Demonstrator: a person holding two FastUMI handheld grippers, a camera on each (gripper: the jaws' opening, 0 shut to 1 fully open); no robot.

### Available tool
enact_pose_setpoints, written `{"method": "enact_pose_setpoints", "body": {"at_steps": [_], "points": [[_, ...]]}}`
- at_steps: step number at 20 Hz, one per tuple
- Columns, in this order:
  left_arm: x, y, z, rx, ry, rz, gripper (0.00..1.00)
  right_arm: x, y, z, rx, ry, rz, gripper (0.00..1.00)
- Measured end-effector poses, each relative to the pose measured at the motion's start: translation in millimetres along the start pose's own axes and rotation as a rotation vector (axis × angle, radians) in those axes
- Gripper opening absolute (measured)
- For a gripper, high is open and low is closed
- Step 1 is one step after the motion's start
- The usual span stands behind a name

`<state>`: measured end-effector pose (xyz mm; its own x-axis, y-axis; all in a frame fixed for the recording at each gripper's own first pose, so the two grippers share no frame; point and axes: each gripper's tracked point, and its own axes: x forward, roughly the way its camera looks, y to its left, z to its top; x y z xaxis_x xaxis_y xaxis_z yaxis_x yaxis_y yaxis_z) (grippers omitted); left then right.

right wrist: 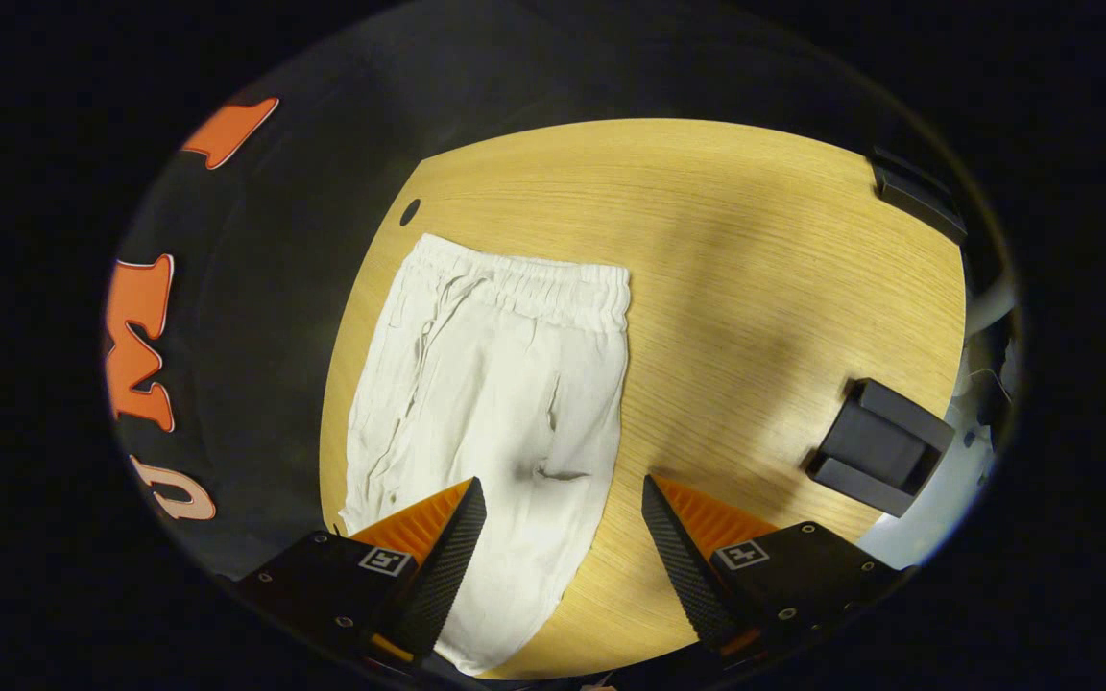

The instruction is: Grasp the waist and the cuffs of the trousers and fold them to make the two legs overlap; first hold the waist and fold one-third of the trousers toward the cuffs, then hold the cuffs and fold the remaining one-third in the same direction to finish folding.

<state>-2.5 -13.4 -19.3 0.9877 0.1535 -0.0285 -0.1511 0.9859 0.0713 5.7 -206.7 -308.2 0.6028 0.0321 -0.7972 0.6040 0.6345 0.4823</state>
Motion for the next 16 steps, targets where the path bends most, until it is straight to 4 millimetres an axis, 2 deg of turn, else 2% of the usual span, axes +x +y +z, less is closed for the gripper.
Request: {"method": "enact_pose_setpoints", "body": {"at_steps": [9, 13, 15, 16], "points": [[-19, 31, -11, -0.026, 0.009, 0.109, 0.98, 22, 20, 3, 0.052, 0.073, 0.007, 0.99], [-23, 40, -24, -0.075, 0.043, 0.138, 0.98, 29, 29, 2, 0.044, 0.101, 0.006, 0.98], [-26, 51, -39, -0.137, 0.076, 0.168, 0.98, 36, 29, -1, 0.034, 0.125, -0.007, 0.84], [-27, 55, -50, -0.170, 0.096, 0.181, 0.99, 40, 27, -1, 0.032, 0.128, -0.017, 0.57]]}}
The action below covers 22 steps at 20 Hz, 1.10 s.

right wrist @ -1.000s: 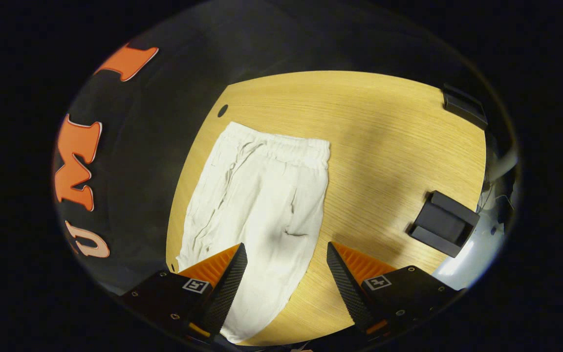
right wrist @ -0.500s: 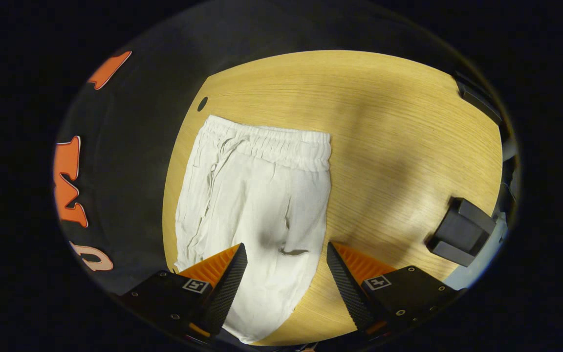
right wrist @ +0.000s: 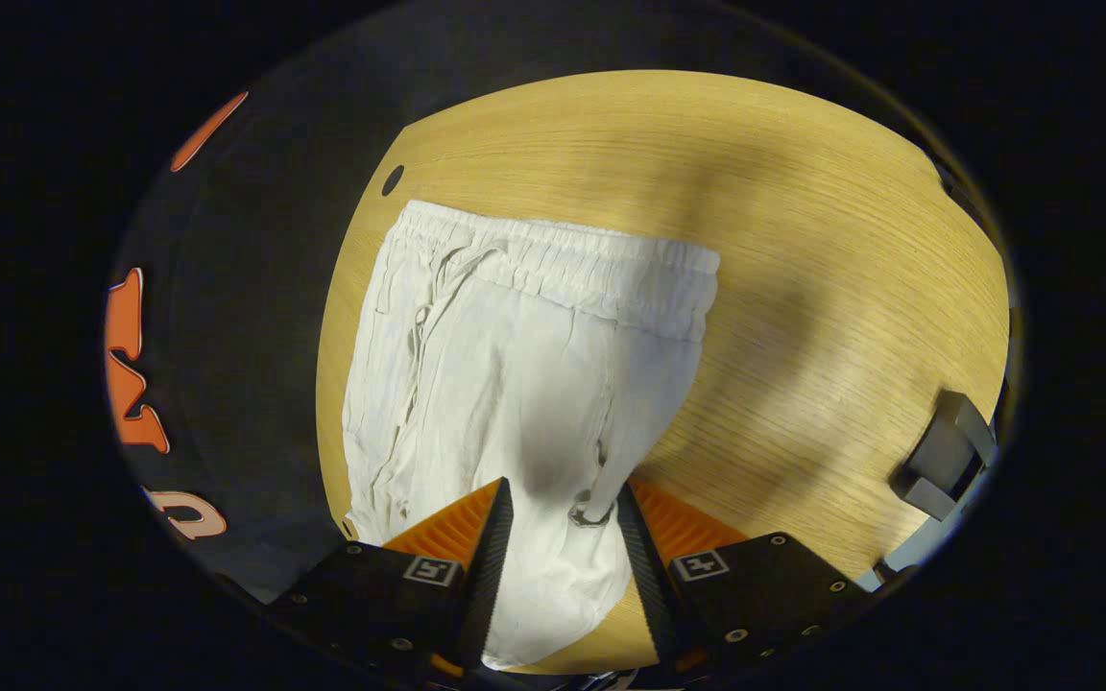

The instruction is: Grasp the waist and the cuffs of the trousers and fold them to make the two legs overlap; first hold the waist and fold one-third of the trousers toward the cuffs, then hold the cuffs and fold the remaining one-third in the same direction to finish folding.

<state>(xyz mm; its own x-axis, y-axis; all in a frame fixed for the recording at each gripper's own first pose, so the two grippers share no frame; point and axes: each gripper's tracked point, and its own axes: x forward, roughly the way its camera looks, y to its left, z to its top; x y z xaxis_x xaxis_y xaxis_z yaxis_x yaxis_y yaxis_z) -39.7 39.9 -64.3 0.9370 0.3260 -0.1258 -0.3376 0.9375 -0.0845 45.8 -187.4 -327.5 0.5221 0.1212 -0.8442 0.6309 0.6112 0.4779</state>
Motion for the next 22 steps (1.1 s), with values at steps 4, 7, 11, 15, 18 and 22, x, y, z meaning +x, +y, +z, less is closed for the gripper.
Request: {"method": "enact_pose_setpoints", "body": {"at_steps": [4, 7, 11, 15, 18, 22], "points": [[-3, 33, -46, -0.196, 0.132, 0.066, 0.99, 7, -6, -3, 0.031, 0.026, -0.008, 0.13], [-11, 76, -99, -0.363, 0.252, 0.183, 0.99, 7, -6, -2, 0.014, 0.033, 0.013, 0.02], [-22, 110, -178, -0.605, 0.432, 0.309, 0.99, 9, -5, -3, 0.025, 0.048, 0.020, 0.02], [-24, 114, -250, -0.787, 0.567, 0.420, 0.99, 8, -5, -2, 0.029, 0.053, 0.028, 0.02], [-29, 128, -282, -0.814, 0.625, 0.506, 0.99, 9, -4, -3, 0.029, 0.052, 0.031, 0.02], [-36, 152, -295, -0.845, 0.668, 0.563, 1.00, 10, -4, -3, 0.039, 0.053, 0.035, 0.02]]}}
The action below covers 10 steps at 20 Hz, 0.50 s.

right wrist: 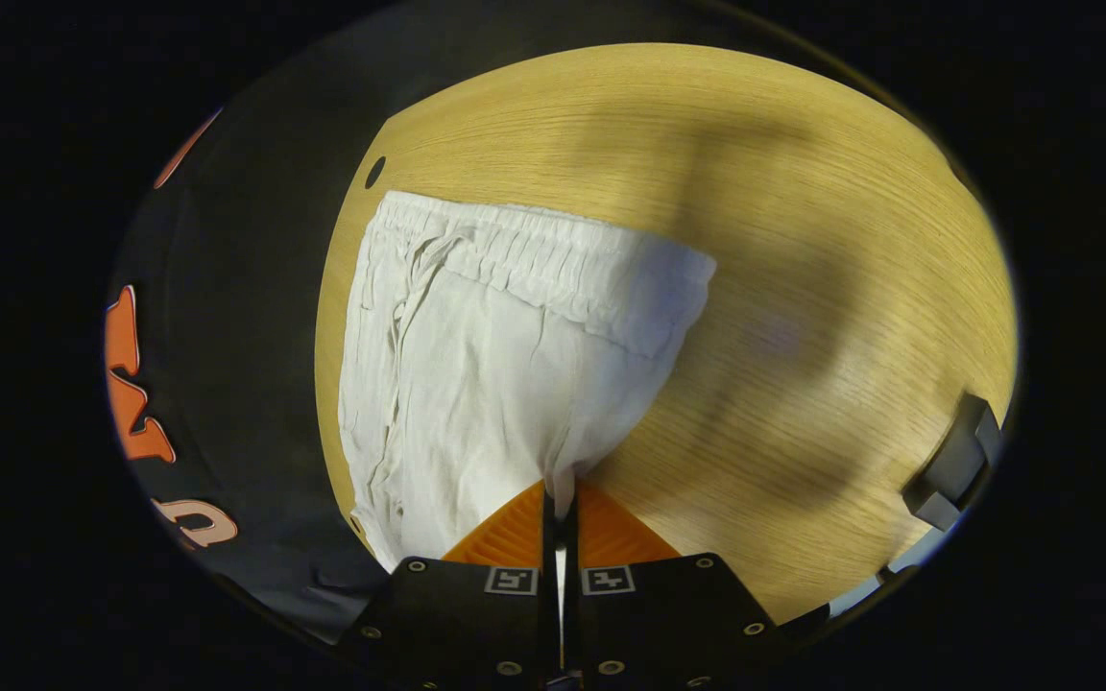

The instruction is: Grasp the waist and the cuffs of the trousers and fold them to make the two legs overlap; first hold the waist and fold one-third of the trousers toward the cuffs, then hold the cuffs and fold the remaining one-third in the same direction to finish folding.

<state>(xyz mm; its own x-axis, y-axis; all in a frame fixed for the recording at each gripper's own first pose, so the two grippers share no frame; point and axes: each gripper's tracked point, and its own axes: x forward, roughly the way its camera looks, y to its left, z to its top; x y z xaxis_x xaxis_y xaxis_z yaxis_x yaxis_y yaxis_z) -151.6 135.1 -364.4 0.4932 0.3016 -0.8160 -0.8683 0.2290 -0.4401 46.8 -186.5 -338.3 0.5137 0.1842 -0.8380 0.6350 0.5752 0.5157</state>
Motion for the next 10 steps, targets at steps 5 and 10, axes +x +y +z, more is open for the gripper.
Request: {"method": "enact_pose_setpoints", "body": {"at_steps": [5, 10], "points": [[14, 11, -10, -0.033, 0.024, 0.035, 1.00, 0, 0, 0, 0.011, 0.000, -0.002, 0.02], [24, 4, -6, -0.039, 0.028, 0.031, 0.99, 0, 0, 0, 0.022, 0.002, -0.005, 0.02]]}}
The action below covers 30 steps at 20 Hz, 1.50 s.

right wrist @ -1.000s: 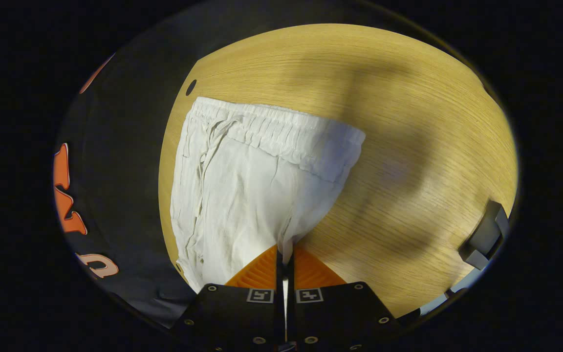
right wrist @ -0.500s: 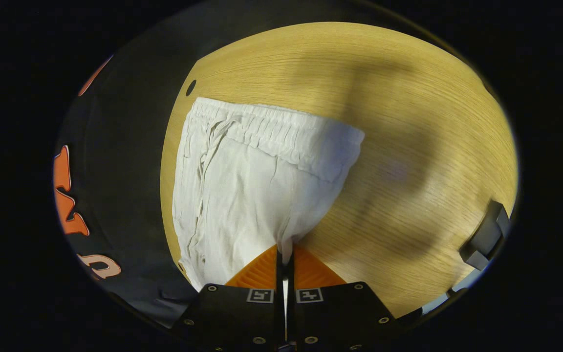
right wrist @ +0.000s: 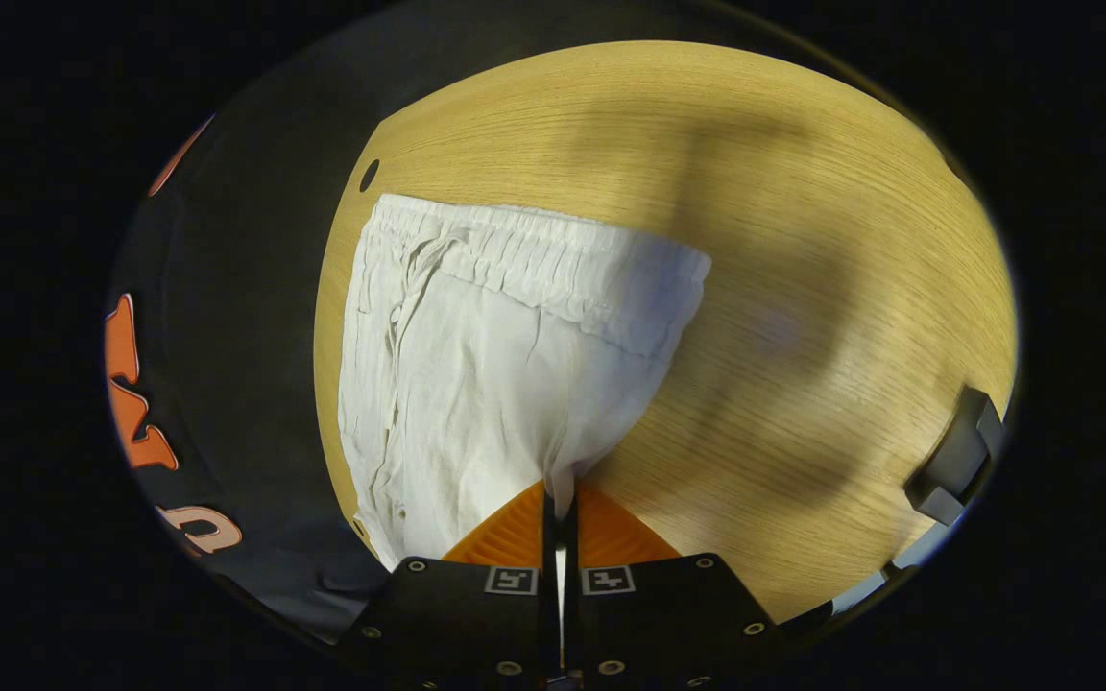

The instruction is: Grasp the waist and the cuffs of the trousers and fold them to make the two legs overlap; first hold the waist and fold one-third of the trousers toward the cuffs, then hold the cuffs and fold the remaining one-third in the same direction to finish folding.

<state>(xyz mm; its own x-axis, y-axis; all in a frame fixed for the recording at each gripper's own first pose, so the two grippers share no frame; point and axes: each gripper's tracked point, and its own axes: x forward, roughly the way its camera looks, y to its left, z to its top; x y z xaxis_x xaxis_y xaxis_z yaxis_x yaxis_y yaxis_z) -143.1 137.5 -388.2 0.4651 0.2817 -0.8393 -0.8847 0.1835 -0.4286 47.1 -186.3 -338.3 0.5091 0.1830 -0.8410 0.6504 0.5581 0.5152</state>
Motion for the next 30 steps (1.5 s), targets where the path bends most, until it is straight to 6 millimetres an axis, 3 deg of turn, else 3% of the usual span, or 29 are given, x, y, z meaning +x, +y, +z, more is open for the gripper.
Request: {"method": "enact_pose_setpoints", "body": {"at_steps": [3, 5, 8, 9, 13, 16, 21, 25, 30], "points": [[6, -2, 5, 0.016, 0.007, 0.020, 0.87, 0, -1, 0, -0.005, -0.004, 0.000, 0.02], [15, -13, 0, 0.028, 0.036, -0.018, 0.55, 0, 0, 0, -0.009, -0.009, -0.005, 0.02], [21, -12, -1, 0.022, 0.043, 0.024, 0.13, -2, 0, -1, -0.014, -0.019, -0.018, 0.02], [26, -14, 1, 0.050, 0.045, 0.012, 0.06, -4, 1, -1, -0.019, -0.026, -0.020, 0.02], [12, -41, 11, 0.129, 0.041, -0.049, 0.04, -13, 12, -1, -0.020, -0.050, 0.001, 0.01], [-1, -75, 20, 0.167, 0.039, -0.110, 0.04, -26, 31, -3, -0.016, -0.062, 0.038, 0.01], [-18, -149, 40, 0.266, 0.031, -0.219, 0.04, -48, 87, 4, -0.037, -0.137, 0.139, 0.01], [-13, -204, 52, 0.314, 0.046, -0.294, 0.04, -66, 132, 13, -0.051, -0.199, 0.202, 0.00], [-7, -269, 52, 0.407, 0.044, -0.347, 0.04, -58, 176, 26, -0.079, -0.217, 0.216, 0.01]]}}
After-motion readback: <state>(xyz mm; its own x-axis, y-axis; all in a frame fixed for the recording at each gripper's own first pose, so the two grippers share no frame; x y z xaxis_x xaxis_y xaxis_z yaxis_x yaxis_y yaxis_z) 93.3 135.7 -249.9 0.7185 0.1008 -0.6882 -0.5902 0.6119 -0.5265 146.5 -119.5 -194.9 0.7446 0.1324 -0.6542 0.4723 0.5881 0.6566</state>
